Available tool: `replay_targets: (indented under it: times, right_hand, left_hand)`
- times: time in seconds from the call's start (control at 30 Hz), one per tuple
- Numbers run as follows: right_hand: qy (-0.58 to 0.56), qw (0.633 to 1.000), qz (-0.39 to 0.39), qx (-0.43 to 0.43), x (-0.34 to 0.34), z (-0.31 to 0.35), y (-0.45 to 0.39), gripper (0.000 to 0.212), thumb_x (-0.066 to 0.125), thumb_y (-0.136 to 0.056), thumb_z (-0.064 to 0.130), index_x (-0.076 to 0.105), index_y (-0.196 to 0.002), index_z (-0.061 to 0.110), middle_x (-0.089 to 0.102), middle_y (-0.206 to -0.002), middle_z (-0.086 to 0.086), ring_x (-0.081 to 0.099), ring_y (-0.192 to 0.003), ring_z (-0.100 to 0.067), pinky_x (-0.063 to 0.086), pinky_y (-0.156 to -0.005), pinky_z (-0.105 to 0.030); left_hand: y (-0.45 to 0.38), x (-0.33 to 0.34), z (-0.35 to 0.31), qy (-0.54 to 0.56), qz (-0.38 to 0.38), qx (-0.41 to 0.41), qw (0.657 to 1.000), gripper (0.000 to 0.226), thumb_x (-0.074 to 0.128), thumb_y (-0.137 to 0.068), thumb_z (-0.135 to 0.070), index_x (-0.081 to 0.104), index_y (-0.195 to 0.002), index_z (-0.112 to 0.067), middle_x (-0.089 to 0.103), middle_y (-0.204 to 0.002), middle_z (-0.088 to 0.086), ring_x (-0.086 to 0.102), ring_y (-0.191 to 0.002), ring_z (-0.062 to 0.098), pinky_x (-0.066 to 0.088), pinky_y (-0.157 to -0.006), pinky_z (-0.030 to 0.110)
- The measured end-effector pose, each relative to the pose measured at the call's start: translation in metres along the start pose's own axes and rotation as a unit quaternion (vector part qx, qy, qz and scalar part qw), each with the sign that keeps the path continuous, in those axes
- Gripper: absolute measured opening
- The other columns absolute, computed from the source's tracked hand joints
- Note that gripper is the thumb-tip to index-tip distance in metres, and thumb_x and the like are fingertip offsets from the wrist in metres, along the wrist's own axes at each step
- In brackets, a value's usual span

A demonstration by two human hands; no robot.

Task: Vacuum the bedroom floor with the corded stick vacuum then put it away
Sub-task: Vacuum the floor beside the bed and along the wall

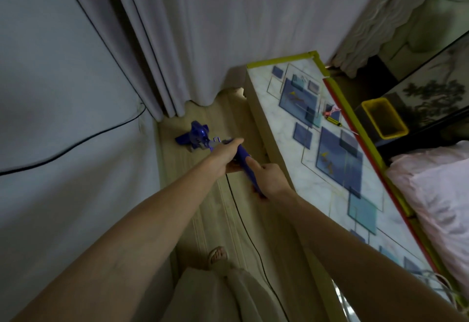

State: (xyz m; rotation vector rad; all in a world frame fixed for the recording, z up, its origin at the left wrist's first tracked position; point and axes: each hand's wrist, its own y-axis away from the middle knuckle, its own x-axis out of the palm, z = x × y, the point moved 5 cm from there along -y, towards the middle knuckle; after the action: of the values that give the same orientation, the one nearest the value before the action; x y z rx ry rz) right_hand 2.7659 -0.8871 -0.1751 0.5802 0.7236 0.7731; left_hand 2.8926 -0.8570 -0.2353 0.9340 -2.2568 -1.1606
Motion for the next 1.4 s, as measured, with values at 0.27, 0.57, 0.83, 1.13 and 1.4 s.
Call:
replay_targets:
  times: [0.27, 0.57, 0.83, 1.13, 1.4]
  right_hand:
    - [-0.030, 0.999, -0.018, -0.003, -0.045, -0.046, 0.075, 0.042, 0.046, -0.098, 0.047, 0.058, -0.089, 0.007, 0.056, -0.055, -0.002, 0.046, -0.030, -0.005, 0.040, -0.036, -0.014]
    - [-0.105, 0.994, -0.010, 0.036, -0.052, -0.121, 0.172, 0.042, 0.046, -0.098, 0.046, 0.056, -0.086, 0.007, 0.056, -0.059, -0.004, 0.049, -0.037, -0.010, 0.043, -0.039, -0.018]
    - [-0.215, 0.975, 0.037, 0.036, -0.002, -0.125, 0.206, 0.034, 0.040, -0.101, 0.042, 0.050, -0.085, 0.015, 0.053, -0.062, -0.003, 0.048, -0.045, -0.012, 0.040, -0.043, -0.023]
    - [-0.184, 0.982, 0.032, 0.025, 0.003, -0.100, 0.165, 0.038, 0.041, -0.101, 0.042, 0.053, -0.081, 0.012, 0.055, -0.061, -0.004, 0.049, -0.041, -0.012, 0.042, -0.041, -0.022]
    - [-0.168, 0.985, 0.033, 0.019, 0.004, -0.058, 0.087, 0.038, 0.039, -0.101, 0.044, 0.052, -0.086, 0.012, 0.054, -0.063, -0.003, 0.047, -0.043, -0.011, 0.040, -0.045, -0.023]
  left_hand:
    - [0.055, 0.045, 0.052, 0.004, 0.024, -0.003, 1.000, 0.044, 0.065, -0.090, -0.031, 0.055, -0.122, -0.003, 0.066, -0.115, 0.018, 0.068, -0.099, 0.028, 0.059, -0.079, 0.040]
    - [0.127, 0.074, 0.136, -0.034, 0.059, -0.012, 0.998, 0.021, 0.061, -0.092, -0.029, 0.058, -0.097, -0.009, 0.065, -0.097, 0.014, 0.066, -0.088, 0.024, 0.057, -0.082, 0.039]
    - [0.151, 0.041, 0.153, -0.075, 0.043, -0.019, 0.996, 0.032, 0.060, -0.090, -0.032, 0.060, -0.101, -0.002, 0.064, -0.077, 0.009, 0.062, -0.068, 0.020, 0.053, -0.071, 0.033]
    - [0.125, 0.028, 0.120, -0.076, 0.019, -0.007, 0.997, 0.035, 0.060, -0.091, -0.037, 0.062, -0.102, -0.004, 0.067, -0.081, 0.009, 0.064, -0.071, 0.021, 0.054, -0.073, 0.034]
    - [0.057, 0.026, 0.053, -0.115, 0.023, 0.002, 0.993, 0.030, 0.052, -0.096, -0.032, 0.058, -0.105, -0.004, 0.067, -0.080, 0.012, 0.066, -0.070, 0.022, 0.056, -0.060, 0.033]
